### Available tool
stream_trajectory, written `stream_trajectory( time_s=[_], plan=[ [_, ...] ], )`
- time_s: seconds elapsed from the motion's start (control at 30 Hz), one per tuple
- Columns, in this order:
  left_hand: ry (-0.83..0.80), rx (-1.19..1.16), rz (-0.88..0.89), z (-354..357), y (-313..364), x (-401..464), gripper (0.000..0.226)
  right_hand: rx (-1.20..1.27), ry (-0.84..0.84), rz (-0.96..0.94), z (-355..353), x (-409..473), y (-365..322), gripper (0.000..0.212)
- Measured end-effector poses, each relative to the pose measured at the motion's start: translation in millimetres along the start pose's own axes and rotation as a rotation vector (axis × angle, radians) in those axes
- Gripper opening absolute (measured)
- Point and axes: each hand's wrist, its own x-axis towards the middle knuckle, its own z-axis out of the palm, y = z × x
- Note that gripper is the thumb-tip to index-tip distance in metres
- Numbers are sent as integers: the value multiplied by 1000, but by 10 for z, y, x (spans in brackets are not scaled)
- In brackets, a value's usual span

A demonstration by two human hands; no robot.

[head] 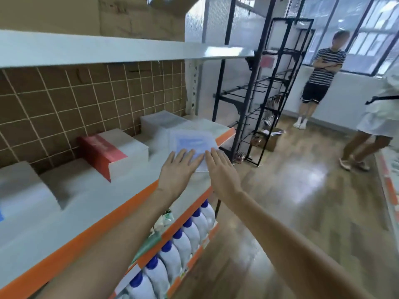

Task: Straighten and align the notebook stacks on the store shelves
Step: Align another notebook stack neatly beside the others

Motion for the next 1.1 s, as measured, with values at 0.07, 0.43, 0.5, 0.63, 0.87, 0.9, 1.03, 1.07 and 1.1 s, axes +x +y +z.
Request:
stream_trajectory(
  time_s=[0.07, 0.43, 0.5, 0.63, 0.87, 0.9, 1.03, 1.07, 1.1],
  plan=[
    [19, 17, -39, 158, -116, 378, 63, -2, -11, -25, 54, 375, 177, 63],
    [40, 34, -150, 860, -699, 1506, 48, 80, -110, -207, 752, 2027, 658, 59],
    [68, 41, -196, 1014, -748, 1574, 47, 118, -111, -273, 919, 2252, 700, 57],
    [-2, -20, -343, 1263, -835, 1764, 54, 164, -114, -424, 1219, 2664, 805, 60],
    [-205, -90, -491, 1456, -814, 1905, 56, 365, -268, -610, 1478, 3240, 1150, 65],
    [-161, -95, -529, 1440, -783, 1905, 57, 398, -297, -651, 1489, 3311, 1192, 66],
    [-107, -118, -744, 1394, -676, 1786, 86, 651, -408, -691, 1550, 3432, 1372, 74],
    [-101, -110, -791, 1397, -667, 1735, 90, 726, -415, -685, 1570, 3436, 1419, 73],
    [-116, -107, -836, 1390, -663, 1689, 91, 779, -408, -683, 1589, 3429, 1457, 72]
  ],
)
